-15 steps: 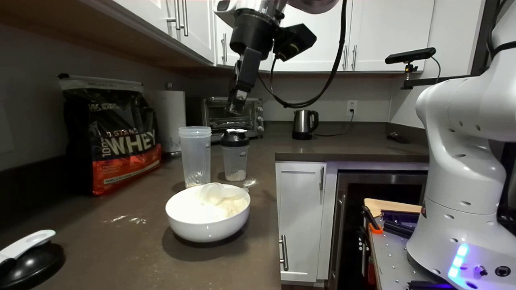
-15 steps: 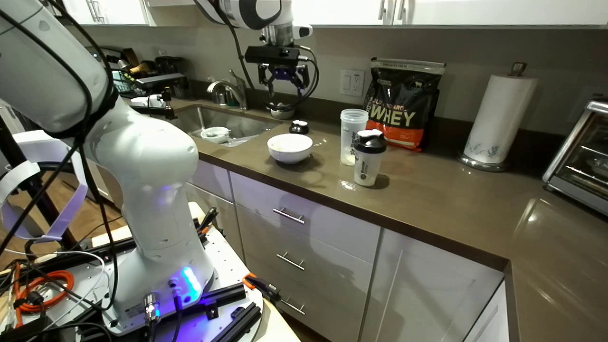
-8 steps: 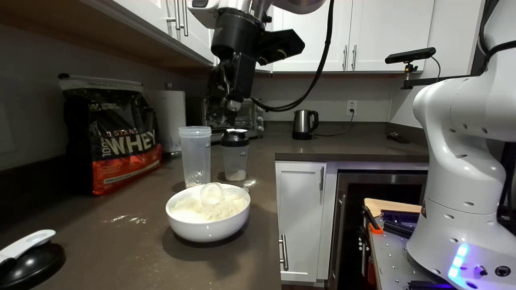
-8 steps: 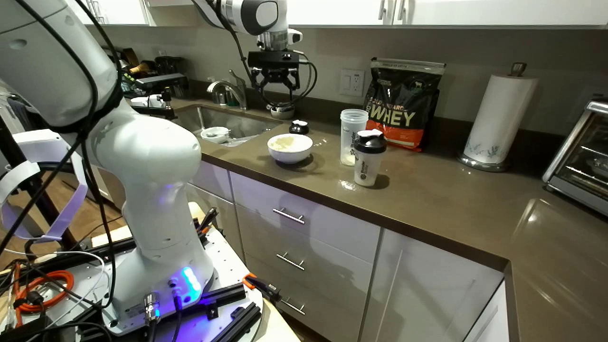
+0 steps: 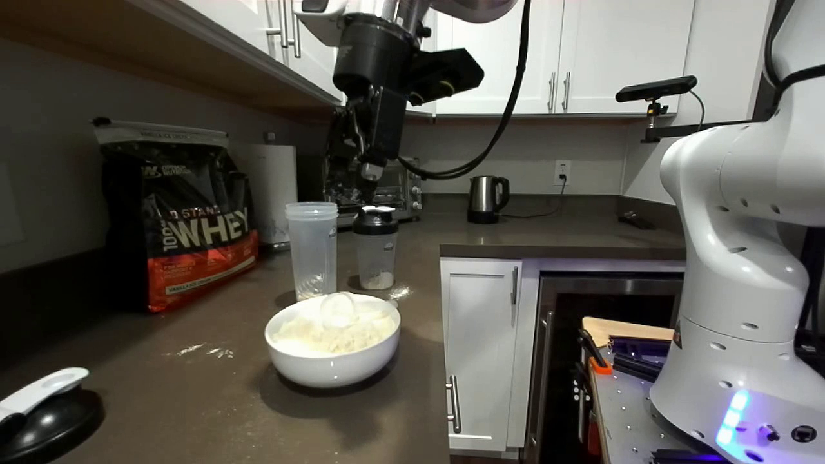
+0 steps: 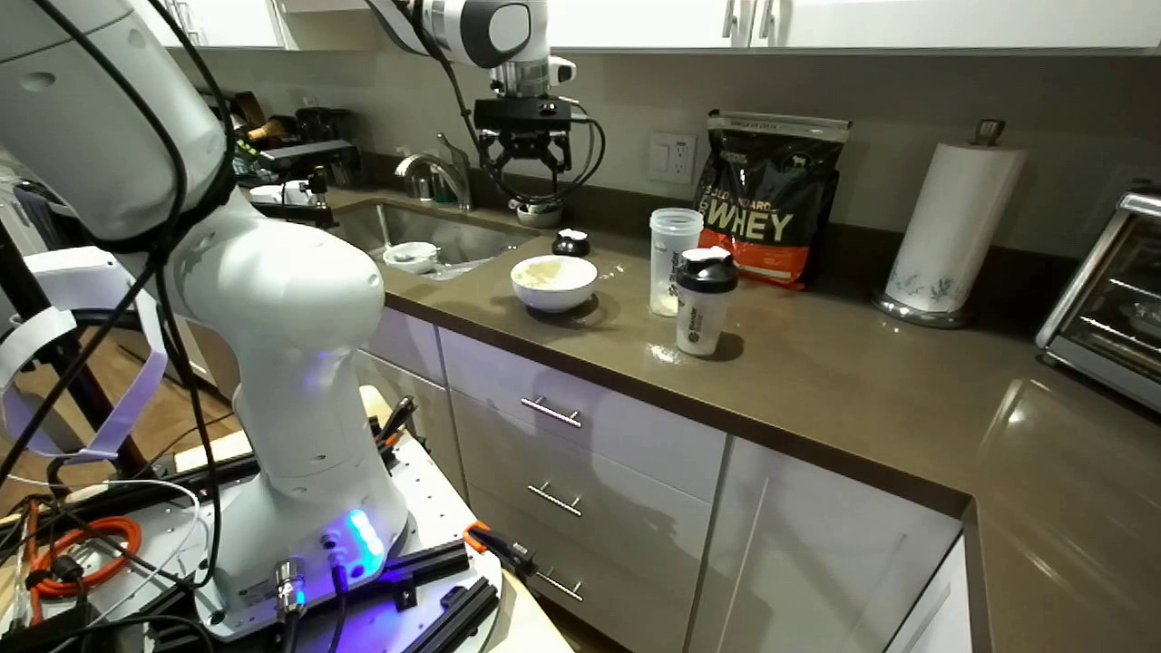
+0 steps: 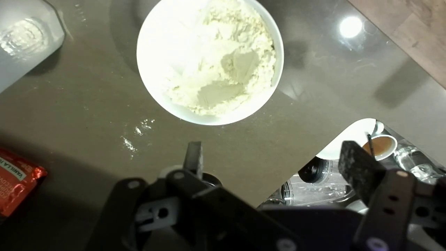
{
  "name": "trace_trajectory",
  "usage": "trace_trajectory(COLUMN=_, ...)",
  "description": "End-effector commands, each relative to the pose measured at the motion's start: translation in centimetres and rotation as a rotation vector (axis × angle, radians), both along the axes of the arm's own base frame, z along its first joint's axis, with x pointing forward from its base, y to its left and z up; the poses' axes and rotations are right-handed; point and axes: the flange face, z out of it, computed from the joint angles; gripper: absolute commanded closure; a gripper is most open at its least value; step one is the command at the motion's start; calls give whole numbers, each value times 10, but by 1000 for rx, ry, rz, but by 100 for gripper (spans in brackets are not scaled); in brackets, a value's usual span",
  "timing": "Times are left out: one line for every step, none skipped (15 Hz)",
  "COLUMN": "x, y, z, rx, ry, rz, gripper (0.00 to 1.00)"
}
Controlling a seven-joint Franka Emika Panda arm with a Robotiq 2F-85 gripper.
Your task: Pick the lid on the counter and put it on the bigger cup
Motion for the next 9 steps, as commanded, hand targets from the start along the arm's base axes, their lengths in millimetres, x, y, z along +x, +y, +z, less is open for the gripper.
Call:
trace_trajectory(x=1, y=25, z=-1, rx=21, ry=-25, rz=52, gripper=0)
trace_trajectory(x=2, y=37, z=-1, rx=24, ry=-39, rz=69, gripper=0)
trace_trajectory(x=3, y=48, z=0, rx=27, ry=-58, rz=88, gripper=0)
trace_trajectory(x=5, y=59, z=0, rx=30, ry=-78, rz=106, gripper=0)
trace_trajectory(x=9, y=70, z=0, rx=35, ry=-104, rz=128, gripper=0)
trace_trajectory(x=14, y=80, z=0, rx=39, ry=-129, rz=140, gripper=0)
trace_trajectory(x=21, y=89, z=-1, rx=45, ry=-157, rz=153, gripper=0)
trace_trajectory(x=29, y=98, z=-2, rx=47, ry=-185, rz=167, gripper=0)
trace_trajectory(x=37, y=105, z=-5, rx=49, ry=-209, rz=182, gripper=0)
